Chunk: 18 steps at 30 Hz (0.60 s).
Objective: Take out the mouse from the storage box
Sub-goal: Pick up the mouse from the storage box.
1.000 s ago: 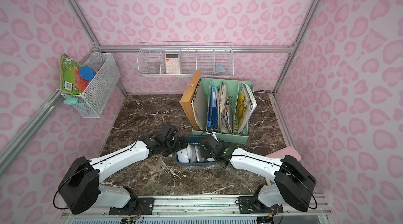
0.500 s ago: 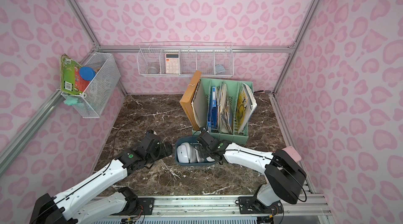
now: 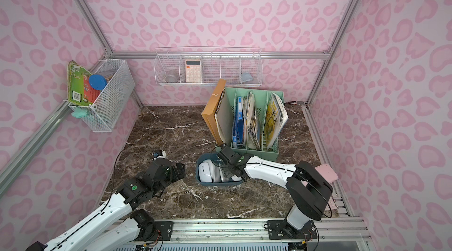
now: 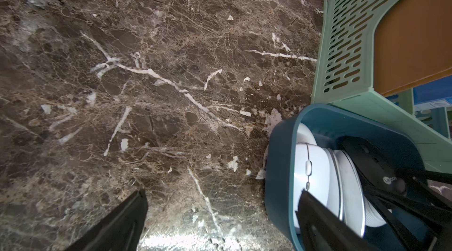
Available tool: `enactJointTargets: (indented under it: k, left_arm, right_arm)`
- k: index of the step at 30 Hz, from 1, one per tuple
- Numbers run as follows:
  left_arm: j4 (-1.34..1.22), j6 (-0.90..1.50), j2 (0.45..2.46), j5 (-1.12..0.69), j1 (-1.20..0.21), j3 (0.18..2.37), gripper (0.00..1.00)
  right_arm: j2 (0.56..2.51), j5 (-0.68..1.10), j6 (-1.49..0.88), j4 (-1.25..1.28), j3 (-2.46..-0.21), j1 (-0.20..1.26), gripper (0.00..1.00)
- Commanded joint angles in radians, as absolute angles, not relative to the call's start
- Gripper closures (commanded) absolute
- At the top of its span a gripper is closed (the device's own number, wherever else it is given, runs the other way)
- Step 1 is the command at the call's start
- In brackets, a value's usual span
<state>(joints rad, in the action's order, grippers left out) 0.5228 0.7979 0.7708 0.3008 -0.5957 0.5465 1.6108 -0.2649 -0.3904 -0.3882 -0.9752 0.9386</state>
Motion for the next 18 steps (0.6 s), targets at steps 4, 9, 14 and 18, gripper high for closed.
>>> enactJointTargets:
  k: [4, 9, 14, 18]
  left_arm:
    - [0.525, 0.773, 0.758, 0.327, -0.595, 0.532, 0.01]
    - [0.521, 0.771, 0.759, 0.334, -0.595, 0.523, 0.01]
    - [0.509, 0.77, 0.764, 0.335, -0.595, 0.518, 0.01]
    - [0.502, 0.768, 0.771, 0.336, -0.595, 0.516, 0.01]
  right_arm:
    - [1.63, -0.27, -0.373, -0.422, -0.997, 0.932, 0.27]
    - [1.647, -0.267, -0.369, -0.427, -1.01, 0.927, 0.28]
    - [1.658, -0.265, -0.368, -0.435, -1.019, 0.92, 0.3]
    - [1.654, -0.215, -0.356, -0.42, -1.014, 0.912, 0.32]
